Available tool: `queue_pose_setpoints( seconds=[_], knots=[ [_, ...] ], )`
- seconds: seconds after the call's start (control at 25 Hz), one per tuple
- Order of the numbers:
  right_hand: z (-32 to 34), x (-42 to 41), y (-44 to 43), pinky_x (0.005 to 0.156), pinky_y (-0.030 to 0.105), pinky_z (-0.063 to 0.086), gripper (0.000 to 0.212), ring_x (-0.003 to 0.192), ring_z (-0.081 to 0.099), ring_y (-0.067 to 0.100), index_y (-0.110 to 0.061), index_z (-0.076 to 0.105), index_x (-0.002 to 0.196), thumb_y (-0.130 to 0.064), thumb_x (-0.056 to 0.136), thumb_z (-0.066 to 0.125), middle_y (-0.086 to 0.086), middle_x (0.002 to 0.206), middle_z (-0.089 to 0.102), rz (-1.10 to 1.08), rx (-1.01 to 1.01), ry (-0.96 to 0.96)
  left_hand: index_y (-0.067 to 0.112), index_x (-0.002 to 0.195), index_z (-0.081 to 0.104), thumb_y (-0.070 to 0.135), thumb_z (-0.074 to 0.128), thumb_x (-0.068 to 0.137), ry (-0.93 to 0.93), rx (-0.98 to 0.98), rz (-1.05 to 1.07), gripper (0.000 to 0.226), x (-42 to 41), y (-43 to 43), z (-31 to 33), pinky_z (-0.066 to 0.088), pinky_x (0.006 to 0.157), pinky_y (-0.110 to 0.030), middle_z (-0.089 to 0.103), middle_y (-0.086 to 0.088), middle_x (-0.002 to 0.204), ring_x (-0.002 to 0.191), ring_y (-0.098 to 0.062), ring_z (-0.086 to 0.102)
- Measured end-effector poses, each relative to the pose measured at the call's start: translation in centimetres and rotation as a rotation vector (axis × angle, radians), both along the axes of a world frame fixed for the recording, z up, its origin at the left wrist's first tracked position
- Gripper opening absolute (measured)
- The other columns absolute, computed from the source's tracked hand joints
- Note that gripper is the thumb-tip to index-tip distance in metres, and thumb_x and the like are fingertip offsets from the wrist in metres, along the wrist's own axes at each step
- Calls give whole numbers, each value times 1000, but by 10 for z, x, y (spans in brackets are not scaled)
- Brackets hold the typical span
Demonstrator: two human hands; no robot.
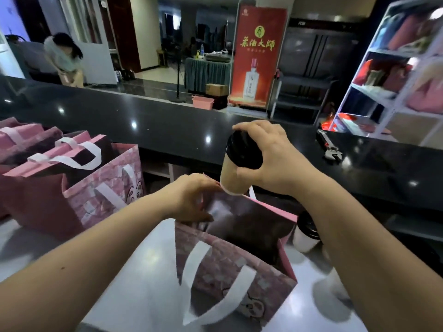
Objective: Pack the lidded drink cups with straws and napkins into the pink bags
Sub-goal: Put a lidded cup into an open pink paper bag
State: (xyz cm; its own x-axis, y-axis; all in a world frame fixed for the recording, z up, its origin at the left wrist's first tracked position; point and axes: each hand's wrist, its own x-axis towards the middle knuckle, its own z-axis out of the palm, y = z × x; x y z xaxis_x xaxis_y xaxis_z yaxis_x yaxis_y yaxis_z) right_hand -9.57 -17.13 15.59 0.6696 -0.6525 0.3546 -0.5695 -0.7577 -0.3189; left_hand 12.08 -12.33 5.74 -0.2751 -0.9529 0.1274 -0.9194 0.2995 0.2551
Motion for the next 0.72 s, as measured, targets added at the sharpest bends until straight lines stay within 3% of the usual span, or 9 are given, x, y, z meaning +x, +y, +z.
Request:
queue_pose_setpoints(
  seconds=[0.12,0.24,0.32,0.4,0.56,0.72],
  knots=[
    [-19,8,20,105,32,32,78,121,29,16,-33,35,138,-48,68,66,-8,132,37,-34,54,63,40,138,37,53,80,57,42,4,-130,93,9,-10,-16,45,100,-43,44,12,138,126,-15,41],
    [-59,15,36,106,35,35,81,120,29,16,-31,33,140,-44,70,70,-7,133,35,-82,62,150,37,149,14,58,77,60,5,126,-126,112,10,-13,-19,28,114,-46,17,12,155,144,-15,13],
    [-84,16,46,107,34,35,82,122,31,17,-29,33,142,-45,71,71,-6,137,35,-62,28,219,31,152,-5,57,76,64,-59,215,-117,123,9,-11,-19,13,120,-46,-8,9,160,147,-13,-10],
    [-107,15,52,109,33,33,83,126,31,20,-25,31,144,-44,74,71,-2,142,33,-39,35,352,27,150,-16,52,78,66,-88,259,-136,128,6,-7,-18,6,121,-41,-21,7,158,145,-12,-19],
    [-126,5,33,100,40,41,83,123,35,26,-23,30,144,-38,74,71,4,140,34,-143,-7,655,29,148,-22,71,76,54,-119,254,-188,142,2,6,-23,4,121,-42,-31,8,155,142,-10,-28],
    [-119,3,1,95,41,44,85,121,37,28,-22,29,143,-35,72,73,7,139,34,-235,-54,702,29,148,-23,73,74,54,-131,234,-190,142,-3,19,-25,3,120,-43,-33,7,154,141,-12,-30]
  ],
)
